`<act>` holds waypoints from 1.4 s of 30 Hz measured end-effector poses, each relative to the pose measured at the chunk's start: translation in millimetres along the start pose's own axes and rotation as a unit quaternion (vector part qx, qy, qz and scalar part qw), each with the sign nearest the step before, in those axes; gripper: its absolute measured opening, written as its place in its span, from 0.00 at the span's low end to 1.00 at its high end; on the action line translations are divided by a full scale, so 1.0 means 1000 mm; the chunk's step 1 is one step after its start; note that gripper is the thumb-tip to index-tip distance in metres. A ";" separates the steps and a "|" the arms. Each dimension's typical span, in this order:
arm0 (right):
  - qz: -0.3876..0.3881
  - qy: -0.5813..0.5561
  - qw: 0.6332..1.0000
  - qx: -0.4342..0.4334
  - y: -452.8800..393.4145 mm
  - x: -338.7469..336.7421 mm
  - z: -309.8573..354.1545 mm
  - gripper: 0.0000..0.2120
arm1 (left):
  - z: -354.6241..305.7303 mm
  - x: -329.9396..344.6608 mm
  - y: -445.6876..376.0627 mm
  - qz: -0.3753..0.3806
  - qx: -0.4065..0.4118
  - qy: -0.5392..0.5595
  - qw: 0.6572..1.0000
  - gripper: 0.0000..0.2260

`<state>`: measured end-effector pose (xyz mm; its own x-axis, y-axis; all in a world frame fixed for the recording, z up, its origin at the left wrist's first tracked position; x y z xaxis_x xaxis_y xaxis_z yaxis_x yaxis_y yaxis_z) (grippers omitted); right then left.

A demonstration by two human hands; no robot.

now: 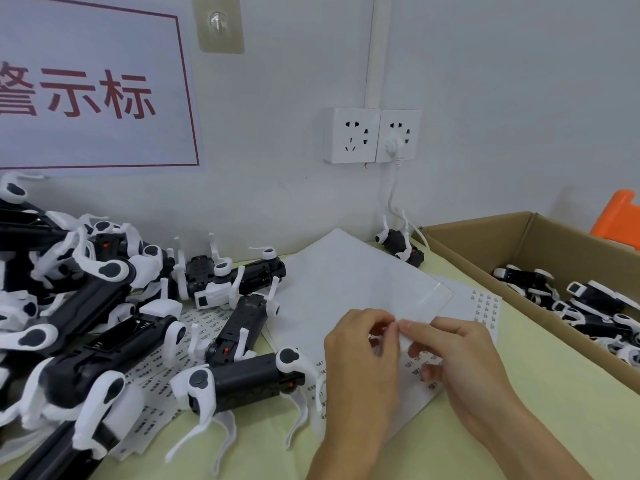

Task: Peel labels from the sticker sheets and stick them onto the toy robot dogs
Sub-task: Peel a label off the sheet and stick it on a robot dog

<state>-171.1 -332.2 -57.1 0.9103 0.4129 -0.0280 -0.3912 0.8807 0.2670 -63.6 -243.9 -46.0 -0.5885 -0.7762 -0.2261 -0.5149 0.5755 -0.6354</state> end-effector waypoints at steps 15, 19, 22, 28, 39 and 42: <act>-0.008 0.048 0.996 -0.073 0.000 0.004 0.003 0.09 | 0.000 0.002 0.003 0.018 -0.035 0.003 0.999 0.08; -0.014 0.053 0.995 -0.079 0.002 0.006 0.004 0.10 | 0.001 0.000 0.003 0.007 -0.054 0.024 0.998 0.09; -0.018 0.055 0.995 -0.082 0.003 0.007 0.004 0.11 | 0.002 -0.001 0.003 -0.001 -0.066 0.034 0.997 0.09; -0.027 0.056 0.995 -0.073 0.004 0.006 0.005 0.13 | 0.002 -0.003 0.004 -0.026 -0.090 0.053 0.994 0.10; -0.019 0.022 0.998 -0.061 0.003 0.004 0.004 0.14 | 0.010 0.001 0.003 -0.016 -0.106 0.110 0.988 0.09; -0.010 0.023 0.998 -0.062 0.003 0.005 0.004 0.14 | 0.013 0.000 0.003 -0.023 -0.113 0.104 0.988 0.11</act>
<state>-166.8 -328.3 -52.1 0.9118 0.4034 -0.0770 -0.3902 0.9094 0.1440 -57.4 -245.4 -57.5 -0.6644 -0.7468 -0.0296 -0.6565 0.6020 -0.4544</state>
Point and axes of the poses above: each hand's wrist, its own y-axis away from the middle knuckle, its own x-axis out of the palm, z = x × y, the point moved 5 cm from there along -y, towards the middle knuckle, and after that the axes turned 14 degrees about x, right-handed, at the moved point
